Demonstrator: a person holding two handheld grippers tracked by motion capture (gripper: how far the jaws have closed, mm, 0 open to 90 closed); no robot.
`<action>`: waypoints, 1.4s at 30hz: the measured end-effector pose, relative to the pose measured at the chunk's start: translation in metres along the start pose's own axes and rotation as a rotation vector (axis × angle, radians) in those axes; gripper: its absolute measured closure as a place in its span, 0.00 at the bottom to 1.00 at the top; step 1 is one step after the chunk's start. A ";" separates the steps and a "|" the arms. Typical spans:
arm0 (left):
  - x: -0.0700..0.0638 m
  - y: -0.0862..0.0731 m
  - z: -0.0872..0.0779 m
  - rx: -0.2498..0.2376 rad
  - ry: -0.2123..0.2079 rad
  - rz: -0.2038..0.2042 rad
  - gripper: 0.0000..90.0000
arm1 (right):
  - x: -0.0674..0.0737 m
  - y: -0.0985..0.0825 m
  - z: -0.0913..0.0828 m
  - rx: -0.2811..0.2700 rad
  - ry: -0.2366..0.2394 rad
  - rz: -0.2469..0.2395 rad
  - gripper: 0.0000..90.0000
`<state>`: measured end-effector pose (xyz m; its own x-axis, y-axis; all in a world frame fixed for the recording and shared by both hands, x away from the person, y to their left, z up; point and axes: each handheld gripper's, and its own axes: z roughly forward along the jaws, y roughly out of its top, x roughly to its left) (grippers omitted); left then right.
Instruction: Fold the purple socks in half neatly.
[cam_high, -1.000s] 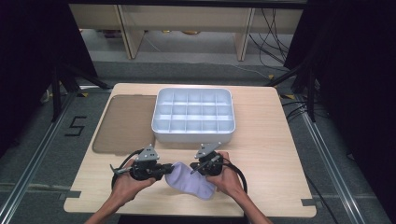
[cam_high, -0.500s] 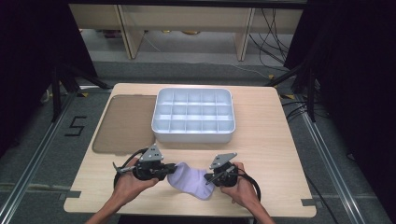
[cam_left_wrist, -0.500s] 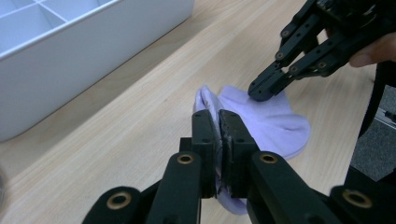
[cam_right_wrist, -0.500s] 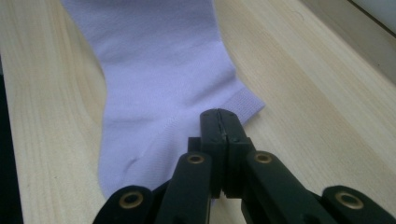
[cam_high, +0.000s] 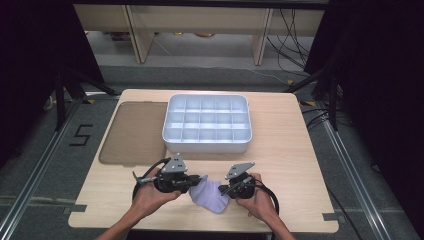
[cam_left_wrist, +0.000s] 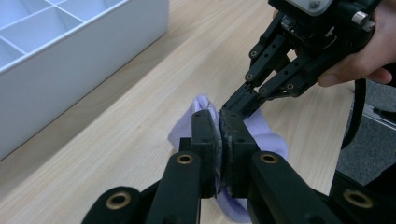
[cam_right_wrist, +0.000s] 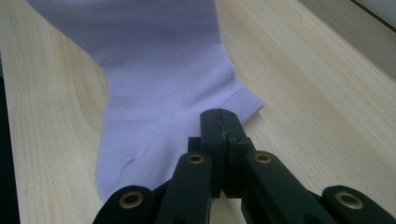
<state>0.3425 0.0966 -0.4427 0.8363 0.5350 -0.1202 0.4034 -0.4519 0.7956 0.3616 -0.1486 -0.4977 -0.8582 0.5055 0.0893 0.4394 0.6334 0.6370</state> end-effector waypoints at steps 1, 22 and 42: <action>-0.001 0.001 0.003 0.004 -0.001 0.001 0.94 | 0.000 -0.001 0.001 -0.016 -0.001 0.008 1.00; -0.013 0.000 0.057 0.097 -0.049 0.007 0.93 | -0.015 -0.012 -0.043 -0.158 -0.041 0.096 0.96; -0.007 0.008 0.055 -0.002 -0.165 -0.076 0.65 | -0.022 -0.027 -0.054 -0.170 -0.051 0.126 0.96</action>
<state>0.3599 0.0498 -0.4681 0.8532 0.4429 -0.2754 0.4669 -0.4134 0.7817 0.3543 -0.2084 -0.4748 -0.7828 0.6061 0.1409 0.4878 0.4572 0.7436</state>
